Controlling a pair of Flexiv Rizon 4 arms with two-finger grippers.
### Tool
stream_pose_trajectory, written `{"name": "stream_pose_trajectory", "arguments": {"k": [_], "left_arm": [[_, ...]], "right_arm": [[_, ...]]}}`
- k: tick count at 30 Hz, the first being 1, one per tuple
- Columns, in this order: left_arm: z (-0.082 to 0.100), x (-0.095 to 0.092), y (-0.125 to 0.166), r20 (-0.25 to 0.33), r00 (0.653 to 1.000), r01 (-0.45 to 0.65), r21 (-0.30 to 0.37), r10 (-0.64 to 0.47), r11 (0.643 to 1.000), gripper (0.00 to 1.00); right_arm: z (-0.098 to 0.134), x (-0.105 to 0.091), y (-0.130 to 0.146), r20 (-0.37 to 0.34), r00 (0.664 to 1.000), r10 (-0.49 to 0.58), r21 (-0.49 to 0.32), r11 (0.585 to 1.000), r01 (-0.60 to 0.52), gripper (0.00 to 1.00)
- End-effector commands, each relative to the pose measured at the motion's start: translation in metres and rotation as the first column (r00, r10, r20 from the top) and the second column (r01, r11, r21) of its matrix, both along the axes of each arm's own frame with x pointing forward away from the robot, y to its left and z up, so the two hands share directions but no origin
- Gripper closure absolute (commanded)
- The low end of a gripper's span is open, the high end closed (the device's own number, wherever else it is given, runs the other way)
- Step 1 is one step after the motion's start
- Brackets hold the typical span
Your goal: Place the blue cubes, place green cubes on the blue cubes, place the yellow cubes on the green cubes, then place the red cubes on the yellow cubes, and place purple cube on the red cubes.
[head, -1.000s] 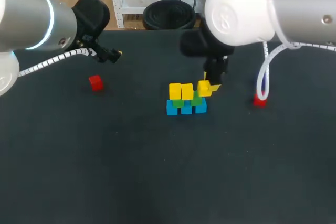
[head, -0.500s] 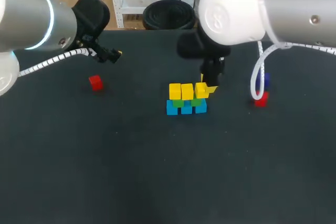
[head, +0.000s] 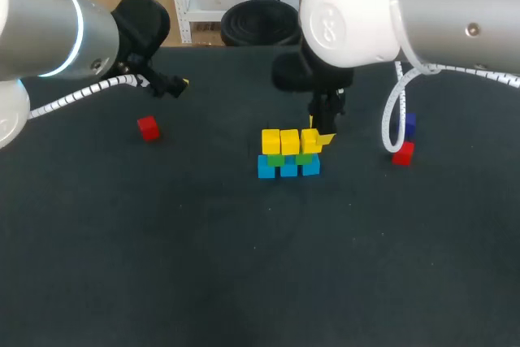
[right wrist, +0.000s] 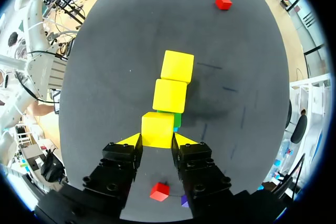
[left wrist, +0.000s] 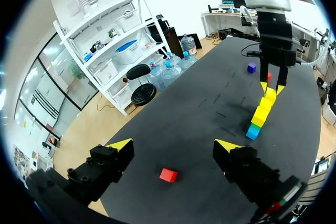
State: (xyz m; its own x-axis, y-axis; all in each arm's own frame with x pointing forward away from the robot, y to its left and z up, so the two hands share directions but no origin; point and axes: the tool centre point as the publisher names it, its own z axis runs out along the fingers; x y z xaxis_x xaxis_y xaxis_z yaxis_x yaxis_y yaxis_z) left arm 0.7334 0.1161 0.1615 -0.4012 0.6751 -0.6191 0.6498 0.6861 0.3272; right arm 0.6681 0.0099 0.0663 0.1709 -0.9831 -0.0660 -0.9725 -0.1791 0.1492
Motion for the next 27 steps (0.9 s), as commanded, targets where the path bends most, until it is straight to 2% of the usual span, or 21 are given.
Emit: {"name": "stream_pose_trajectory", "arguments": {"k": [1,27], "left_arm": [[0.0000,0.0005,0.0009,-0.001,1.000,0.003,-0.002,-0.003,1.000,0.00],[0.0000,0.0005,0.0009,-0.001,1.000,0.003,-0.002,-0.003,1.000,0.00]], "right_arm": [[-0.0009,0.0014,0.0026,-0.006,1.000,0.000,-0.001,1.000,0.000,1.00],[-0.0038,0.0044,0.0042,-0.006,1.000,0.001,0.001,1.000,-0.001,1.00]]}}
